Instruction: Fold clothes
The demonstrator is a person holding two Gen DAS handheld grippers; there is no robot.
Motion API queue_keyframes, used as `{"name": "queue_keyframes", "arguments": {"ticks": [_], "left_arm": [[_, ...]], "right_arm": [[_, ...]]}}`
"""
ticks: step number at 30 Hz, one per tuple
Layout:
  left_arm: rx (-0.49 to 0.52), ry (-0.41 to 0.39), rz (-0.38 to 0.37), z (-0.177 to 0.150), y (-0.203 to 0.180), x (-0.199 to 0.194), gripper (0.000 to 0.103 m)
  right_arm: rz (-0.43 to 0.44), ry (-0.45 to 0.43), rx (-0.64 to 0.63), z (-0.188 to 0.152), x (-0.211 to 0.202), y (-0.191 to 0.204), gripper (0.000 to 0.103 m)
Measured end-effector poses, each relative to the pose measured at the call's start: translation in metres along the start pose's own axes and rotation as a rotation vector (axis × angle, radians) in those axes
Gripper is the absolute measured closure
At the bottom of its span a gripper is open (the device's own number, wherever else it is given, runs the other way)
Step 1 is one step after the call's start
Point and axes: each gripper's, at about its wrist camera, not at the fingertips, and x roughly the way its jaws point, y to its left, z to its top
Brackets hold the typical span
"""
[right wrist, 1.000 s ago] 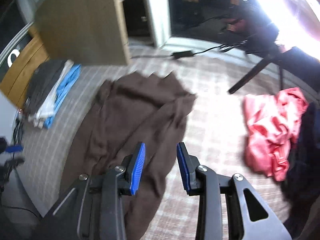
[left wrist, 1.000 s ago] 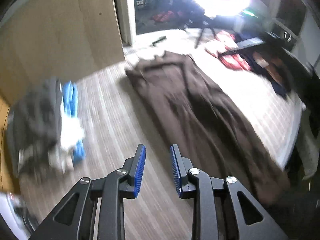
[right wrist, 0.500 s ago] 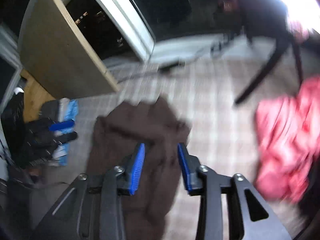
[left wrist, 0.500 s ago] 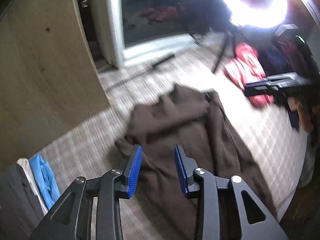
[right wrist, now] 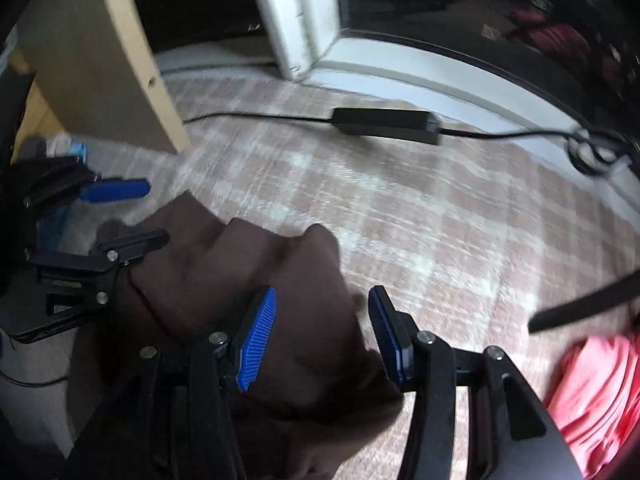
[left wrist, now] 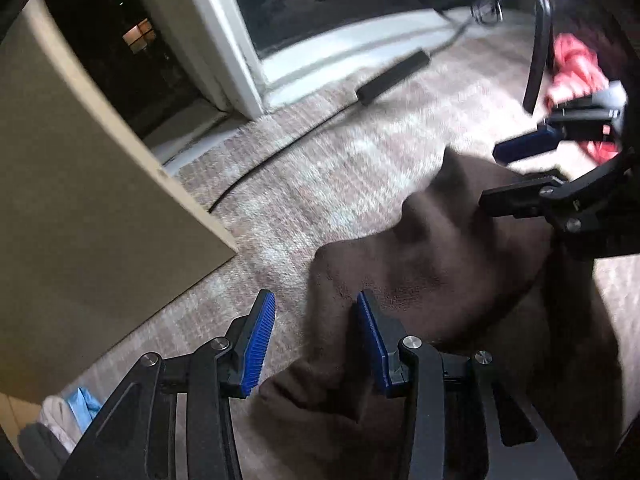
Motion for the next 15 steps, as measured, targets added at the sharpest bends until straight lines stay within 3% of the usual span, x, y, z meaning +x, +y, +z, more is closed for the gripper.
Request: {"name": "queue_keyframes", "arguments": {"ticks": [2, 3, 4, 5, 8, 10, 13, 15], "left_arm": [[-0.003, -0.007, -0.007, 0.0, -0.002, 0.002, 0.065], [-0.008, -0.012, -0.02, 0.0, -0.003, 0.002, 0.08], [-0.013, -0.018, -0.032, 0.0, -0.004, 0.001, 0.098], [-0.017, -0.023, -0.045, 0.0, -0.005, 0.001, 0.098], [-0.008, -0.093, -0.019, -0.006, -0.01, -0.011, 0.099], [-0.064, -0.137, -0.008, -0.004, 0.002, -0.019, 0.099], [-0.105, -0.145, -0.022, 0.001, 0.013, -0.016, 0.099], [-0.074, -0.134, 0.006, 0.0, 0.007, -0.008, 0.099]], "right_arm": [[0.004, 0.005, -0.007, 0.001, 0.004, 0.001, 0.058], [0.013, 0.0, -0.006, 0.002, 0.005, 0.0, 0.075], [0.031, 0.001, -0.003, 0.002, 0.005, 0.0, 0.083], [0.044, -0.005, 0.001, 0.001, 0.002, -0.001, 0.094], [0.073, -0.075, 0.021, 0.001, -0.013, -0.009, 0.096], [0.089, -0.134, 0.038, 0.0, -0.025, -0.015, 0.096], [0.089, -0.135, 0.074, 0.002, -0.018, -0.025, 0.097], [0.05, -0.125, 0.046, 0.001, -0.006, -0.019, 0.096]]}}
